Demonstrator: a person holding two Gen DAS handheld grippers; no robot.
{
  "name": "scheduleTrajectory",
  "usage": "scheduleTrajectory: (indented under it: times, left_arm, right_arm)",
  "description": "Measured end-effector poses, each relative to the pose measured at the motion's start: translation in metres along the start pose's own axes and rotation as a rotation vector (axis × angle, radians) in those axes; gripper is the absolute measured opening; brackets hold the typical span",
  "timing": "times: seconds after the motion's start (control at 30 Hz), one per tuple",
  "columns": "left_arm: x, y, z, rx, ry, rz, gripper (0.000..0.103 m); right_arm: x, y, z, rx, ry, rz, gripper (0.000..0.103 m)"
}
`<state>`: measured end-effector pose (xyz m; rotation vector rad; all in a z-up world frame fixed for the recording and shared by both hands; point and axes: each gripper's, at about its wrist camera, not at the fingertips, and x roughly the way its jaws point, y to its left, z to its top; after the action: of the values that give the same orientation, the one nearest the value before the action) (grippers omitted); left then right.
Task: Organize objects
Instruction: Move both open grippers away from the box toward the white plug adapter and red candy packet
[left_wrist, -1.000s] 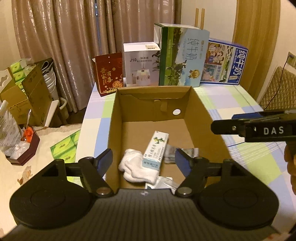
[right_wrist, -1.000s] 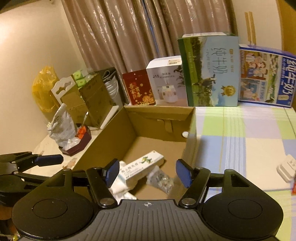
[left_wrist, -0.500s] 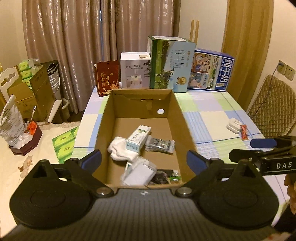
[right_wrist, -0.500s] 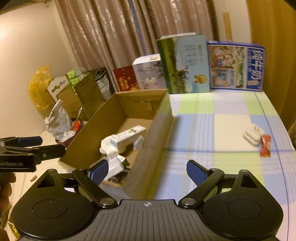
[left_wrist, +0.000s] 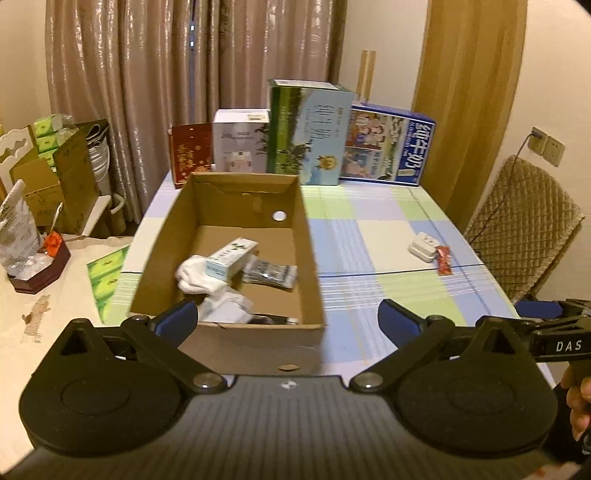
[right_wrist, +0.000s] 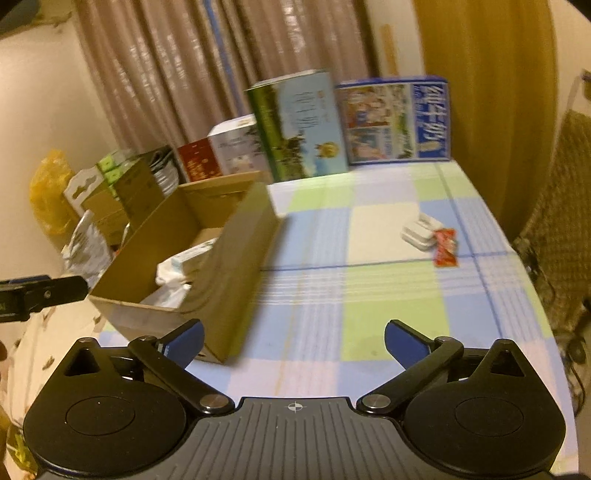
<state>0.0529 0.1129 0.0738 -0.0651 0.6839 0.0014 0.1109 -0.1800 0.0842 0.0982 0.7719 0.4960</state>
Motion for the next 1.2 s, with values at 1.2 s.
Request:
scheduleTrajectory:
  times: [1.2]
  left_arm:
    - [0.043,-0.111,-0.003,0.096,0.056,-0.166,0.102]
  right_arm:
    - [-0.045,-0.103,-0.004,0.170,-0.051,-0.132,0.101]
